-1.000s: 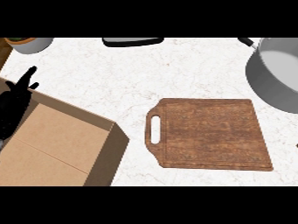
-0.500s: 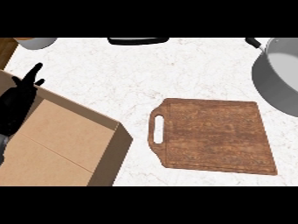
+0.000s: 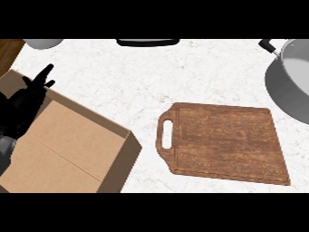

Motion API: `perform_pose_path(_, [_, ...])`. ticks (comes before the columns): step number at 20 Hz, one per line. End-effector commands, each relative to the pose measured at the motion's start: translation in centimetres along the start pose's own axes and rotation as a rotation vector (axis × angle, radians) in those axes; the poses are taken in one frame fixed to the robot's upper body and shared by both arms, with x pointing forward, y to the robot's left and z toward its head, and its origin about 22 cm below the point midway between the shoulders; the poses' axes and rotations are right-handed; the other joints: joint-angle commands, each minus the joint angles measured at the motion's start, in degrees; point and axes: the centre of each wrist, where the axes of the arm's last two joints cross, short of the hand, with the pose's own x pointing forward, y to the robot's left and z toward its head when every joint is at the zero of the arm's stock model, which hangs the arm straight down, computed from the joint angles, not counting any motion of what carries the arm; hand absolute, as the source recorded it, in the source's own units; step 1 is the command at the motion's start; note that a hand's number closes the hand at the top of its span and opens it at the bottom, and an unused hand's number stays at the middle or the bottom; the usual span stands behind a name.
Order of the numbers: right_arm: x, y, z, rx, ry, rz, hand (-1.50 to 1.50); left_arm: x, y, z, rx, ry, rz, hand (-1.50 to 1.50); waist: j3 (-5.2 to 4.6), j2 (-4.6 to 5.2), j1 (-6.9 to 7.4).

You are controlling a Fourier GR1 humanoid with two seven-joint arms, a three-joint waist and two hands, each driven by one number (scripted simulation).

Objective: Pick the croissant from the cutting board and place it in the pot

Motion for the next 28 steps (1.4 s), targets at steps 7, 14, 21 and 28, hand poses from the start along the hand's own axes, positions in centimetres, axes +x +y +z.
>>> perform_pose_path(7, [5.0, -2.3, -6.2, -0.001, -0.022, 0.158, 1.5, -5.0, -7.1, 1.5, -0.175, 0.121, 0.133, 0.0, -1.92, 1.73, 1.82])
perform_pose_path(14, [8.2, -0.4, -10.5, 0.079, 0.023, 0.292, 1.5, -3.8, -8.3, 1.4, -0.236, 0.119, 0.118, 0.0, -1.91, 2.01, 4.08])
perform_pose_path(21, [9.3, 3.9, -13.2, 0.163, 0.063, 0.395, 1.5, -3.1, -8.8, 1.2, -0.23, 0.115, 0.12, 0.0, -1.77, 2.04, 4.99])
perform_pose_path(28, [9.6, 5.7, -14.0, 0.211, 0.123, 0.782, 1.5, -2.9, -8.7, 0.7, -0.262, 0.097, 0.107, 0.0, -1.88, 2.87, 5.93])
